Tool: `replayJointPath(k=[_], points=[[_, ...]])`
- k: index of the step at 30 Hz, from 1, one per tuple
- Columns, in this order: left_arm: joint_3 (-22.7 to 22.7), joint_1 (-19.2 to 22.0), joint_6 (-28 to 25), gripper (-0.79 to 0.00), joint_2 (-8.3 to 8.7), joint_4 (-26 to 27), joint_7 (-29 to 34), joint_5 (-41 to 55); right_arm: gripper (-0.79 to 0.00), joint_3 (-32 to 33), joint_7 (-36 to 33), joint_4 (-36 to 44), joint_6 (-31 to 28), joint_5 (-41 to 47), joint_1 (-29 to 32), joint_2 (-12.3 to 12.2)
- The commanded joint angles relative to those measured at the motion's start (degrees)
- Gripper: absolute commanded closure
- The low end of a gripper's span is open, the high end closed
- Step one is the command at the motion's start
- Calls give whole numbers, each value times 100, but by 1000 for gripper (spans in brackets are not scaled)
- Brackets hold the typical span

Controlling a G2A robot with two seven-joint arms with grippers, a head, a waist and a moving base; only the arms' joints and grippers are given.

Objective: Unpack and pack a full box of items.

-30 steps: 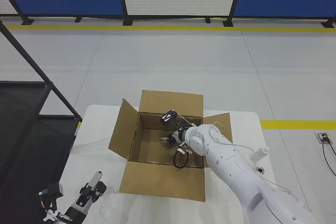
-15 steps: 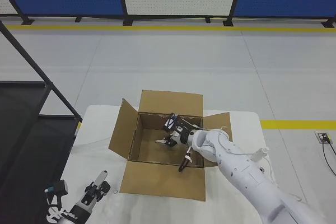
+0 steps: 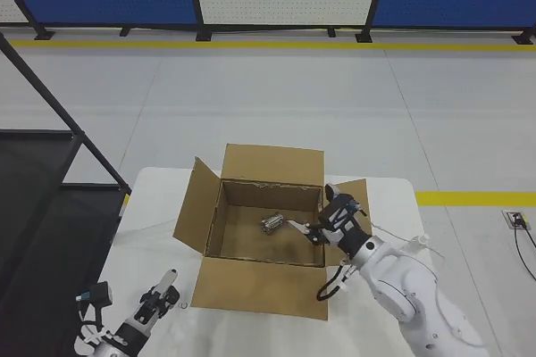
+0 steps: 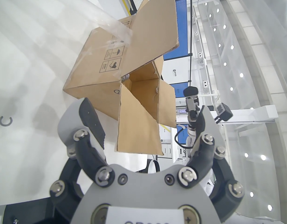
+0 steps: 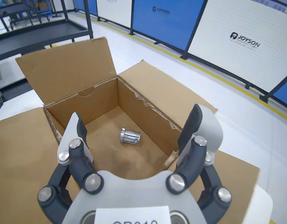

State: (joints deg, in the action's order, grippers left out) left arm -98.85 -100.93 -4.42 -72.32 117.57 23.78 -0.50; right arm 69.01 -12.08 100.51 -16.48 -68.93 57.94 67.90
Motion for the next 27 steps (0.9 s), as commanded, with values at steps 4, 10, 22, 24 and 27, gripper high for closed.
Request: replayJointPath(k=[4,10,22,24,27], points=[[24,7,5,-785,2,-4,9,-33,-785,181,-30,119,36,42,175,-19],[24,7,5,-785,2,-4,9,-33,-785,181,-30,119,36,42,175,-19],[112,-31,-14,-785,1,-241,-88,85,-785,798,1237,67,-483,-889,716,-159],[109,-23,-39,-785,2,-297,-97,150,-785,1339,1714,147,-500,-1244,1218,-248],[118,-8,-53,-785,7,-377,-25,276,-785,2213,2319,210,-367,-1453,2108,-347]])
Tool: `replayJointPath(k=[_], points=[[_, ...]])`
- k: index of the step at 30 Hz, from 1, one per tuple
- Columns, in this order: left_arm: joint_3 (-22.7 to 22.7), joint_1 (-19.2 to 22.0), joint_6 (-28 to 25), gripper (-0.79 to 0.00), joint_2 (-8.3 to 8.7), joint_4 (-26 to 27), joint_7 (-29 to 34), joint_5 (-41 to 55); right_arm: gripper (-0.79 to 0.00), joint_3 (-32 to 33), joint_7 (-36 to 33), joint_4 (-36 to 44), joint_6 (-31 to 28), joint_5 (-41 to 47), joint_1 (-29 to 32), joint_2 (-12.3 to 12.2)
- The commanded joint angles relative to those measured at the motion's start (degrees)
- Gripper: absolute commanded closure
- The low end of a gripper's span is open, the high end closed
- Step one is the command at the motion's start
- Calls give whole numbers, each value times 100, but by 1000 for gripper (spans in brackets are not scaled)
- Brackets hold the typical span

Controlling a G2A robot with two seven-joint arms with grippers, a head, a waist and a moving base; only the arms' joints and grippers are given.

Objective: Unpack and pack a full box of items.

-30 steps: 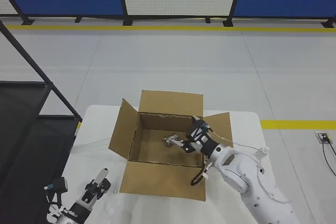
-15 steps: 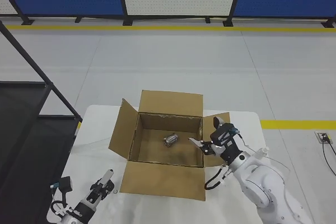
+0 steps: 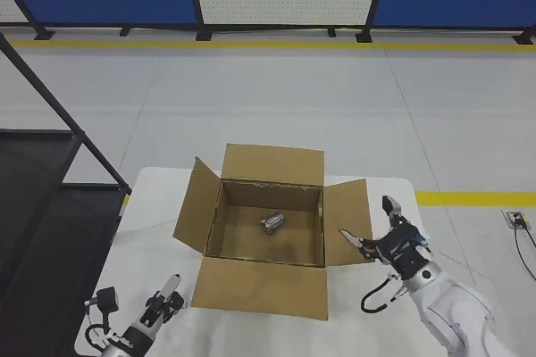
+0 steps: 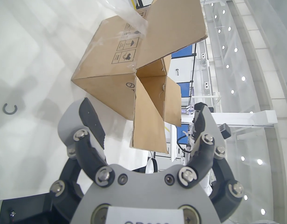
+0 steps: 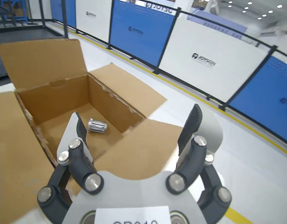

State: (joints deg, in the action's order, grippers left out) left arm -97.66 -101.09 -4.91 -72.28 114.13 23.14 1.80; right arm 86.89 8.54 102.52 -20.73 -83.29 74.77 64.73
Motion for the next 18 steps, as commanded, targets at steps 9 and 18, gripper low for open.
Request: replayJointPath(k=[9,18], points=[[0,28,0,-785,8,-96,63,76,-785,1712,382,-588,-10,430,1731,-108],[0,28,0,-785,8,-96,63,76,-785,1204,-219,-1995,-352,369,925,-110]])
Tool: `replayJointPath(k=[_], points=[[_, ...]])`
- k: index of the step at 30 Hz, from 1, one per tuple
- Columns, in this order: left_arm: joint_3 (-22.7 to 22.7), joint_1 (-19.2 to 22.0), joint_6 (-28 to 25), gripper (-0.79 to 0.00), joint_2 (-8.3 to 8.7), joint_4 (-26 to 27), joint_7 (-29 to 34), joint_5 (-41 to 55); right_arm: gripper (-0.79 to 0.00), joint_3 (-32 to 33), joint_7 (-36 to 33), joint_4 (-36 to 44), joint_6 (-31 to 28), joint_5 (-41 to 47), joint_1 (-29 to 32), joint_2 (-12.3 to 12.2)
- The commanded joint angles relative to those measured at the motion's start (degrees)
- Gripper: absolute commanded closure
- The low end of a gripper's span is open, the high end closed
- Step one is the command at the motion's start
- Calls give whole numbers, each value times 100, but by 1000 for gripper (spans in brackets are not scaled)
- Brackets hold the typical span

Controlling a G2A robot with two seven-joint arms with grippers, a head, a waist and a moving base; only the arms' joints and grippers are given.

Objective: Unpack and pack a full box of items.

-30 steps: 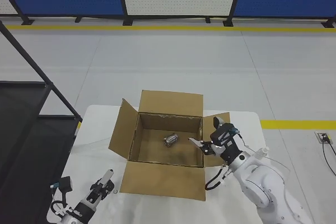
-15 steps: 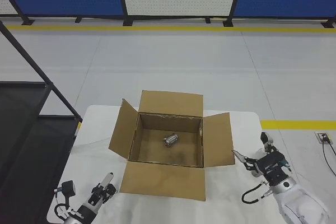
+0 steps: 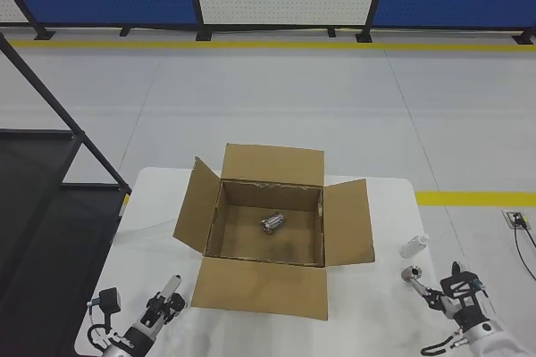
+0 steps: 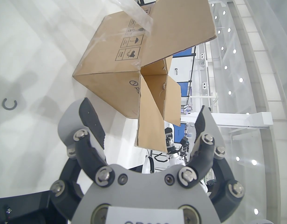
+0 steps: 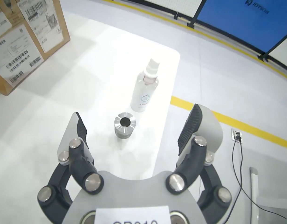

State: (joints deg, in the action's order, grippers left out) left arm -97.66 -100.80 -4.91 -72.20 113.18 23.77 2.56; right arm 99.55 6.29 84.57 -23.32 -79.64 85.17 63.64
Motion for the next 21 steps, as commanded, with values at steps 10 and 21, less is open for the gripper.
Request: replayJointPath(k=[10,21], points=[[0,0,0,-785,0,0,0,0,-693,-313,41,-1548,-850,246,-977,-32],[0,0,0,-785,0,0,0,0,-194,-536,112,-2113,-1101,230,-1392,-54]])
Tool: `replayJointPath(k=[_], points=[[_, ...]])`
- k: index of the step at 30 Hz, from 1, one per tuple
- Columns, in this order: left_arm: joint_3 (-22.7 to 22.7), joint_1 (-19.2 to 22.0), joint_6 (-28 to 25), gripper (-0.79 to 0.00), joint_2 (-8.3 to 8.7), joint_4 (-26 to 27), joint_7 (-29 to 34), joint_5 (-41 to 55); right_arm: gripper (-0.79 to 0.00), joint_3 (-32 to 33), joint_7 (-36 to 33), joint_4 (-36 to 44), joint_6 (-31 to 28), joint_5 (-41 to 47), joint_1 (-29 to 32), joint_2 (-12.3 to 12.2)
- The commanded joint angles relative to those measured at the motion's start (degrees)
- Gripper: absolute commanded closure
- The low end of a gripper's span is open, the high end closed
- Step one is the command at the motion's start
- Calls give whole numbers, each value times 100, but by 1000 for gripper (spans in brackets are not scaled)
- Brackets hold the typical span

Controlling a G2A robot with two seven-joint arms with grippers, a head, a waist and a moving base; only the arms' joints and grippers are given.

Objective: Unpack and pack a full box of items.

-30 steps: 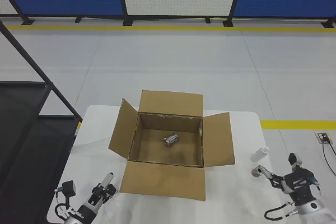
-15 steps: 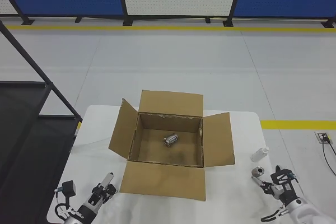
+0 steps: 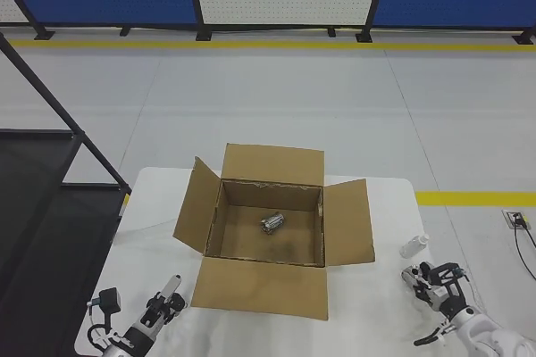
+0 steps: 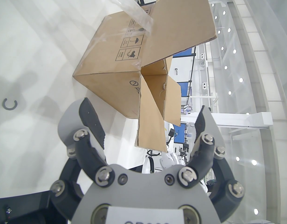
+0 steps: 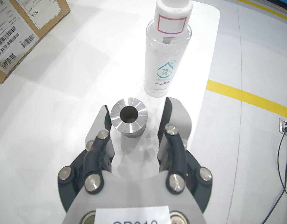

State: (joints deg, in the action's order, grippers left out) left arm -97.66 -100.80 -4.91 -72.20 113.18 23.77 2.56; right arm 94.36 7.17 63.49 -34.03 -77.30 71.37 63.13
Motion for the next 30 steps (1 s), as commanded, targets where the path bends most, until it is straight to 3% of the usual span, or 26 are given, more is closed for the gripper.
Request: replayJointPath(k=[1,4,10,16,19,24,30], points=[[0,0,0,-785,0,0,0,0,-148,-19,65,-14,-57,7,-20,-7],[0,0,0,-785,0,0,0,0,0,18,300,13,-199,119,7,-21],[0,0,0,-785,0,0,0,0,0,254,796,742,-275,169,332,-78],[0,0,0,-785,0,0,0,0,0,507,1042,2479,-4,166,988,-100],[0,0,0,-785,0,0,0,0,0,557,1081,3361,417,378,1271,-67],[0,0,0,-785,0,0,0,0,0,107,686,4582,808,556,1299,-5],[0,0,0,-785,0,0,0,0,0,-1205,-590,4882,951,62,382,79]])
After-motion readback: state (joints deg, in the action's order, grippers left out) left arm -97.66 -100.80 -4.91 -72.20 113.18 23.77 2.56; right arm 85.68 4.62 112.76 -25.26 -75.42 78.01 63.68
